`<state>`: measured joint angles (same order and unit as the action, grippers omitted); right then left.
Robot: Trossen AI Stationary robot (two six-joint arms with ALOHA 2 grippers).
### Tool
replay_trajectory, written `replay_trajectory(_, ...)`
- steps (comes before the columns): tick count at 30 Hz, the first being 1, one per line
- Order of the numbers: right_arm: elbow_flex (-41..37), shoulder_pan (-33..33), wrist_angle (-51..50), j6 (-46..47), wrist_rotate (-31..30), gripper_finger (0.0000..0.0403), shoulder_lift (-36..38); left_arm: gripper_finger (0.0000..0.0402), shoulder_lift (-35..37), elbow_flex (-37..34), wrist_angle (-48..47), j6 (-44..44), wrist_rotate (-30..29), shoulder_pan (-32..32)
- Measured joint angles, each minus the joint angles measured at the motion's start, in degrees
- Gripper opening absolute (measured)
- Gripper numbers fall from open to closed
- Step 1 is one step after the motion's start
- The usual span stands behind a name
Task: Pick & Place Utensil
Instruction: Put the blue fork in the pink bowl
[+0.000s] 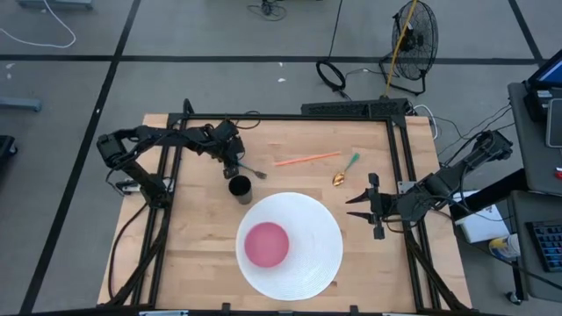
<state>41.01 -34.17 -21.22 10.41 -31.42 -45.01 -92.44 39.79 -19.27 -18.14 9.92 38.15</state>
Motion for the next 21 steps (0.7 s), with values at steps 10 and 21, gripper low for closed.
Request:
replay_trajectory(10,0.0,0.0,0.01,0.03,0.09,0.013,0.0,0.0176,0.09,0.21,-2.94,13.01,-0.53,-1.44)
replay_trajectory(21,0.0,0.02,-0.01,0.9,1.23,0.013,0.0,0.0094,0.38,0.53,-7.58,22.09,-0.94,-2.61)
